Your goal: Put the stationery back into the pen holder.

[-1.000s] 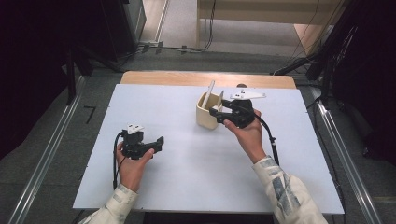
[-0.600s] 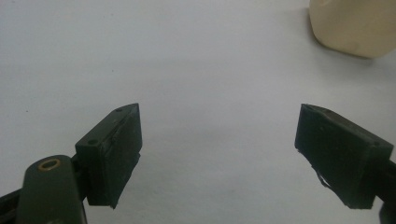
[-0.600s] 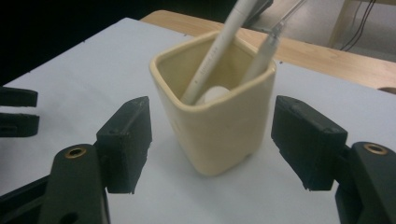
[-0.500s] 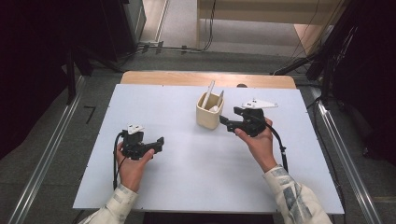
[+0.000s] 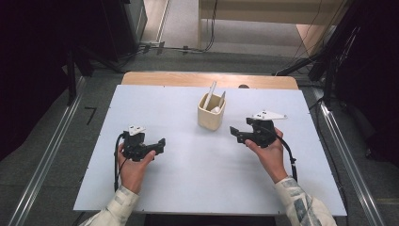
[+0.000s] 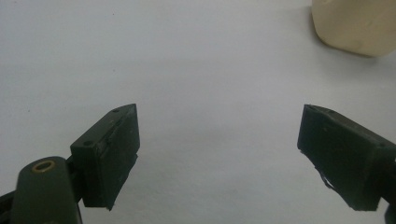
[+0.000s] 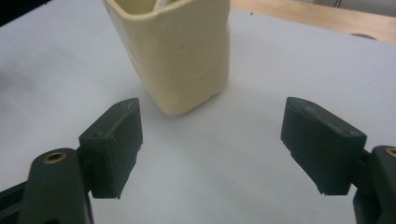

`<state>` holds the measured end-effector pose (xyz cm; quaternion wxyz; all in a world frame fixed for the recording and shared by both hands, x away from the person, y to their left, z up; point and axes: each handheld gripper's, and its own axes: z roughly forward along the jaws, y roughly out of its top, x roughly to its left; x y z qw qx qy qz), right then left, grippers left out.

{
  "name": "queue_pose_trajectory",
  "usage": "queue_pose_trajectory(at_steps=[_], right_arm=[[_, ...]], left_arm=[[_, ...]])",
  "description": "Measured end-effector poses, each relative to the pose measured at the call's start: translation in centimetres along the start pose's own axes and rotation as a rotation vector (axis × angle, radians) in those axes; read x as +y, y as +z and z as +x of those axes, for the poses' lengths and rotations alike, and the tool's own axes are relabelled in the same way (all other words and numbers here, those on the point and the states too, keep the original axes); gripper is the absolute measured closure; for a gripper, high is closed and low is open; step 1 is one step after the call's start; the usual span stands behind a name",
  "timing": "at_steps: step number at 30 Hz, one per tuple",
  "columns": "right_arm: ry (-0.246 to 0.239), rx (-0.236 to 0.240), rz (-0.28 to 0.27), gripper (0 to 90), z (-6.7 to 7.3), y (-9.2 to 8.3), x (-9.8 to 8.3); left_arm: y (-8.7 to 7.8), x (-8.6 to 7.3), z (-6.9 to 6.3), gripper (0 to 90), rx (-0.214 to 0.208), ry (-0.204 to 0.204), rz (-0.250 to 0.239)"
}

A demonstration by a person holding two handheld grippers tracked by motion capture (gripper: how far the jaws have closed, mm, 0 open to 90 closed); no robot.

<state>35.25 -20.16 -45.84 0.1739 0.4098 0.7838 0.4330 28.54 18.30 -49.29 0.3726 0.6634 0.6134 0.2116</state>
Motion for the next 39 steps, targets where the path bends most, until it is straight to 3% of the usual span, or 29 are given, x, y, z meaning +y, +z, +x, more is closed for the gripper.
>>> queue_pose_trajectory(at_steps=[12,39], right_arm=[[0.005,-0.037,0.014,18.7,-0.6,-1.2,-1.7],[0.072,-0.17,0.03,18.3,-4.4,-6.5,-6.3]], left_arm=[[-0.1,0.0,0.1,14.0,0.0,0.0,-0.001],[-0.1,-0.1,0.0,14.0,0.004,-0.004,0.0]])
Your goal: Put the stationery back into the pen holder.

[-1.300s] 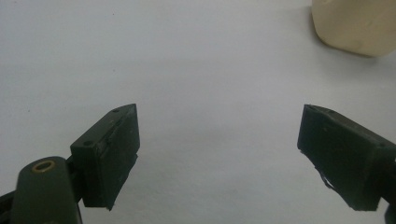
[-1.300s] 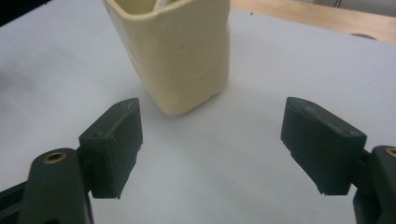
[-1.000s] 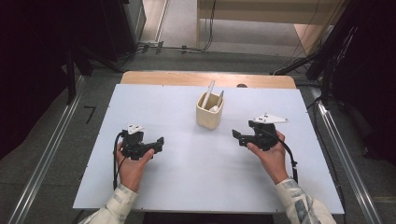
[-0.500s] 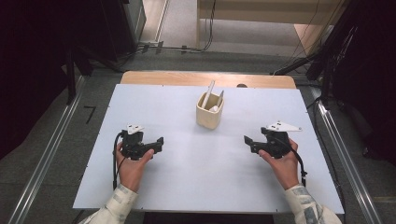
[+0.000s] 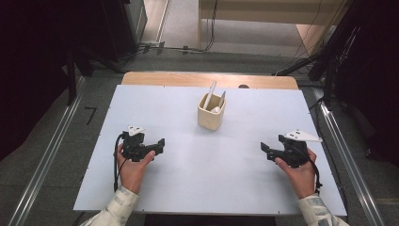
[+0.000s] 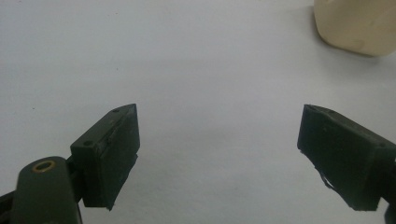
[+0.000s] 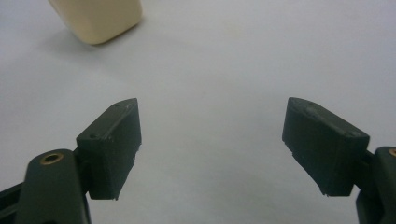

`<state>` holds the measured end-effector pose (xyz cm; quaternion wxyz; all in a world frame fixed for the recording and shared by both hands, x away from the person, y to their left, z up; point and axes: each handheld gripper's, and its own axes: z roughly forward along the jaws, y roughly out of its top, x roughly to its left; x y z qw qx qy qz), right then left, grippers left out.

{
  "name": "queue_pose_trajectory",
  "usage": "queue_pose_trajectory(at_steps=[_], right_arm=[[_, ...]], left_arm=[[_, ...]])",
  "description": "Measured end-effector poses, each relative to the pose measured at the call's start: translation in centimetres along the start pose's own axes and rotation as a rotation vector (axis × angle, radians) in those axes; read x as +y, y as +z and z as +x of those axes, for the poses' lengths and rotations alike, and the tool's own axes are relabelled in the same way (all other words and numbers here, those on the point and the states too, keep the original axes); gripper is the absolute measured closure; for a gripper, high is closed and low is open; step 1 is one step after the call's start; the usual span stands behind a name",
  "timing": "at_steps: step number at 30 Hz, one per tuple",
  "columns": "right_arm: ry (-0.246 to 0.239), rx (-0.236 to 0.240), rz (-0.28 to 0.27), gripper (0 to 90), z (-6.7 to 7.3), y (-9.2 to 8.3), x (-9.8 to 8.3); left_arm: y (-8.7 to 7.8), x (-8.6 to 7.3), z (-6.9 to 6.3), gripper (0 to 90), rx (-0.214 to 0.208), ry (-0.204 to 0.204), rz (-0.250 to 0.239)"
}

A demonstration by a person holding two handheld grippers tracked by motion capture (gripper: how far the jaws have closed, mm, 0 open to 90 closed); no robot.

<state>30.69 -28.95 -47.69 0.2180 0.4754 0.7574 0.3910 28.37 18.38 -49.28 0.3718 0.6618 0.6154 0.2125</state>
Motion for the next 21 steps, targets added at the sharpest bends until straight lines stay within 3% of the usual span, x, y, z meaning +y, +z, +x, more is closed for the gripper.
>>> queue_pose_trajectory(at_steps=[21], right_arm=[[0.057,-0.077,0.003,18.0,-2.7,-2.7,-2.2]], left_arm=[[-0.9,-0.9,0.6,14.0,0.021,-0.007,0.0]])
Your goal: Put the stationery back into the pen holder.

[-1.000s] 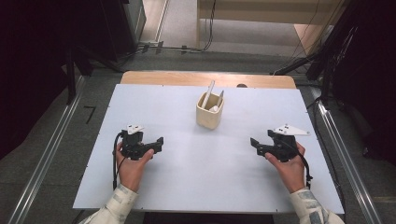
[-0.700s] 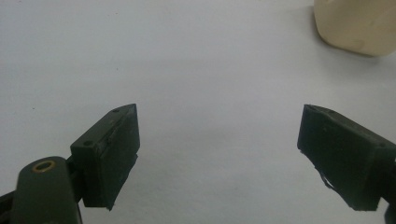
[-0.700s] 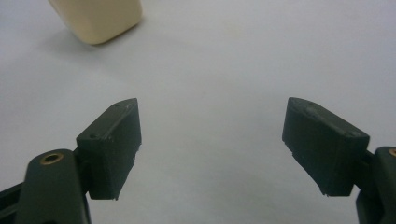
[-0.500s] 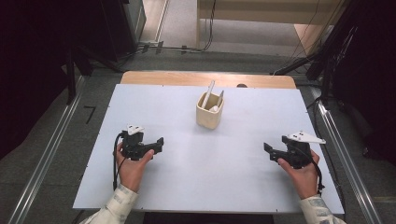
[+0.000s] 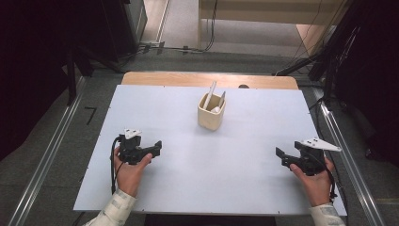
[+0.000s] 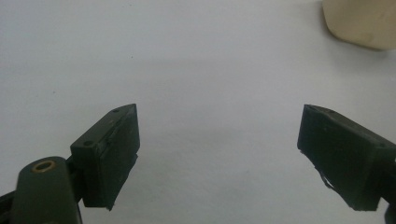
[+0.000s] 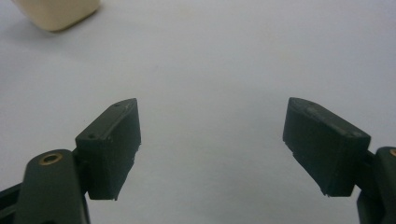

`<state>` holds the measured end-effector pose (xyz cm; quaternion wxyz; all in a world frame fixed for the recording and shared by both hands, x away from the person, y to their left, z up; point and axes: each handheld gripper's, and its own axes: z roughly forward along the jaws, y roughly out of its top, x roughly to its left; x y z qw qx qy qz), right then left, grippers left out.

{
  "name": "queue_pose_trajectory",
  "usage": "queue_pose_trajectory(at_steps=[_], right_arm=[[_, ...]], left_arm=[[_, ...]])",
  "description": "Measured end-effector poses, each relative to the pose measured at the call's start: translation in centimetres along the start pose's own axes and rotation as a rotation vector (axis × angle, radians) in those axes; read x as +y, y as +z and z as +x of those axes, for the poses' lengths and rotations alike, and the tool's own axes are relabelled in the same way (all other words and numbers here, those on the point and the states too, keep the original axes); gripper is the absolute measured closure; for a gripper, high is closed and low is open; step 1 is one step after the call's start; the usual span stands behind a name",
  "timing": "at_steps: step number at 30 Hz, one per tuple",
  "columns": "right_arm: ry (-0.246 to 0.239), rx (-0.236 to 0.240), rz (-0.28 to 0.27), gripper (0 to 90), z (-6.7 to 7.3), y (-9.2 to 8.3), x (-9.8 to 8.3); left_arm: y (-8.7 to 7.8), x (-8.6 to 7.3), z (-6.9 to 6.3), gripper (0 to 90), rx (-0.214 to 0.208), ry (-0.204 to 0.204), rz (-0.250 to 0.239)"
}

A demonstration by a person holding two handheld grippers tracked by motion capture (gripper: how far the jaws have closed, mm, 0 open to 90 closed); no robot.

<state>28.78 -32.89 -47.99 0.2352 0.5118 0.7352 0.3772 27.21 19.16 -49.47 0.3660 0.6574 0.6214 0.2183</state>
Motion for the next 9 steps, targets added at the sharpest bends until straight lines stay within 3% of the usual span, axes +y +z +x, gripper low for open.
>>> queue_pose_trajectory(at_steps=[9], right_arm=[[0.031,-0.021,-0.002,17.9,-1.16,-0.77,-0.68]], left_arm=[[-0.74,-0.65,0.08,13.9,0.012,0.017,0.003]])
